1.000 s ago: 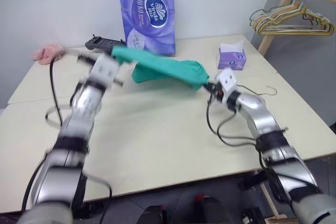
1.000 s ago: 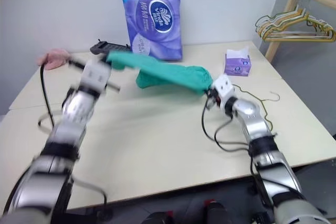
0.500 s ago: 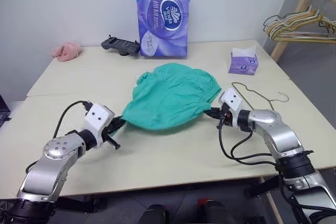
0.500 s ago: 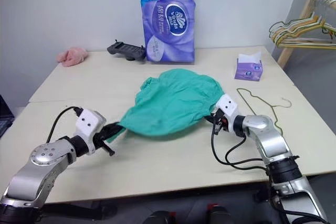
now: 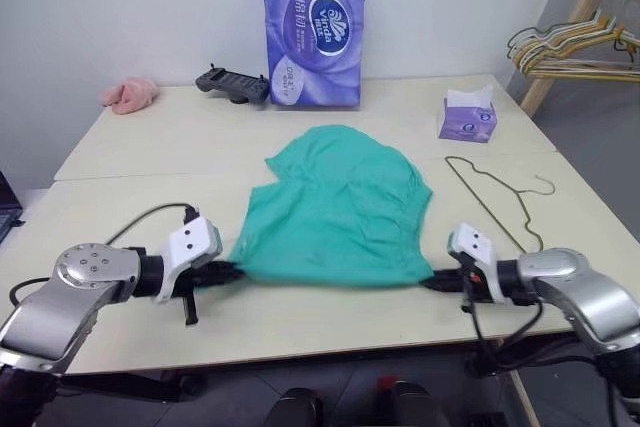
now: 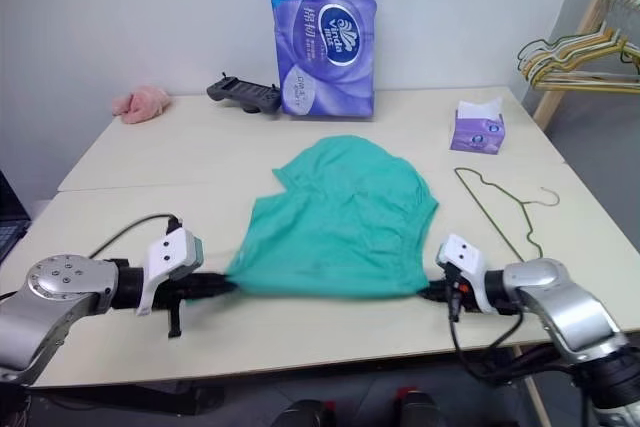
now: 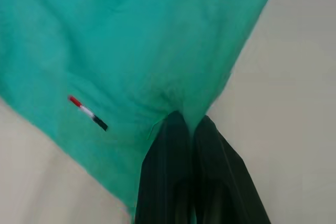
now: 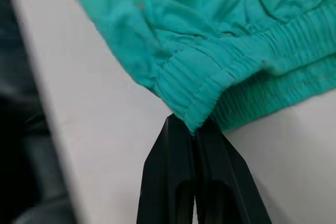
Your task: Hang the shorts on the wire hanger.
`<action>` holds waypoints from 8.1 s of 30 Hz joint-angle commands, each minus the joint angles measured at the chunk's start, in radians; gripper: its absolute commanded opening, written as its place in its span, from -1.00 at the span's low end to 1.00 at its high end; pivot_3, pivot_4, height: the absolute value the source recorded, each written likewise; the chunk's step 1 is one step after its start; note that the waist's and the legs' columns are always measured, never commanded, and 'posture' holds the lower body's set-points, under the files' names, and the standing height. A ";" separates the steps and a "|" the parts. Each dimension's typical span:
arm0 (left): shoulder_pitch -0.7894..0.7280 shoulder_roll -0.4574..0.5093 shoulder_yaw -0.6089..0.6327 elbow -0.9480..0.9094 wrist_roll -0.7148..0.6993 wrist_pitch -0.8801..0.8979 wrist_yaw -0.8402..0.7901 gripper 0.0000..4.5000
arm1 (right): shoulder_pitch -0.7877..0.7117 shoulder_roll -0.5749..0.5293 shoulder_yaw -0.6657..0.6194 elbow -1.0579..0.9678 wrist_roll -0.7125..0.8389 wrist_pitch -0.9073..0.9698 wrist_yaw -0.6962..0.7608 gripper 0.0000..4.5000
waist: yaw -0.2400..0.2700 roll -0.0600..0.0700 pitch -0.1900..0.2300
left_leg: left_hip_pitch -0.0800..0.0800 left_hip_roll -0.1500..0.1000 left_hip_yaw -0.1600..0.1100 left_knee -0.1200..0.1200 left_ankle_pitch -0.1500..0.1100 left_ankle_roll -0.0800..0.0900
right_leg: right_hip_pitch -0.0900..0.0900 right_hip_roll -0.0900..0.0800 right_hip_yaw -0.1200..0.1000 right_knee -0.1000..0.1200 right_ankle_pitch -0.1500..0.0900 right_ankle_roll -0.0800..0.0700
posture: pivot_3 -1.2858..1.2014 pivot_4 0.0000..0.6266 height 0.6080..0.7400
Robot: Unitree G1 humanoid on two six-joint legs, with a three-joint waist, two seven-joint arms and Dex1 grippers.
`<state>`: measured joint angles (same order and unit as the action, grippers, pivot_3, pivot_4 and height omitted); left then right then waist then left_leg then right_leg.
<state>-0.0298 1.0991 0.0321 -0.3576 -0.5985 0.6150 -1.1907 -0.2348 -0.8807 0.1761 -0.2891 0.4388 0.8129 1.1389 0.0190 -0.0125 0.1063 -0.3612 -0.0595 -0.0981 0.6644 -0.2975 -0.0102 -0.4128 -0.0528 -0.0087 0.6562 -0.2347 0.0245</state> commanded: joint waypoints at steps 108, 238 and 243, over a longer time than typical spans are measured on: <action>-0.402 -0.599 -0.107 0.061 0.111 -0.117 0.280 0.98 | -0.098 0.046 -0.246 0.108 -0.183 -0.042 -0.501 1.00 | -0.020 -0.007 0.025 | -0.008 -0.003 0.019 0.015 -0.009 0.000 | -0.008 -0.001 0.025 -0.008 0.008 0.010 | -0.02 -0.62 1.00; -0.733 -0.639 -0.250 0.405 0.289 0.014 0.245 1.00 | -0.736 -0.122 0.082 0.754 -1.016 -1.702 -0.922 -0.97 | -0.083 0.003 0.030 | -0.004 -0.001 0.028 0.014 -0.011 0.005 | -0.007 0.002 0.029 -0.009 0.008 0.011 | -0.06 -0.72 1.00; -0.733 -0.641 -0.280 0.427 0.337 -0.025 0.244 1.00 | -0.729 -0.103 0.061 0.725 -0.994 -1.675 -0.887 -0.97 | -0.084 0.003 0.029 | -0.004 -0.001 0.028 0.014 -0.012 0.005 | -0.007 0.002 0.029 -0.009 0.008 0.011 | -0.07 -0.71 1.00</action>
<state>-0.7493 0.4587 -0.2431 0.0752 -0.2775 0.6179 -0.9491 -0.9548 -0.9835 0.2852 0.4655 -0.5933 -0.8766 0.2468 -0.0650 -0.0100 0.1356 -0.3648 -0.0604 -0.0703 0.6780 -0.3090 -0.0057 -0.4201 -0.0510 0.0202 0.6477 -0.2266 0.0351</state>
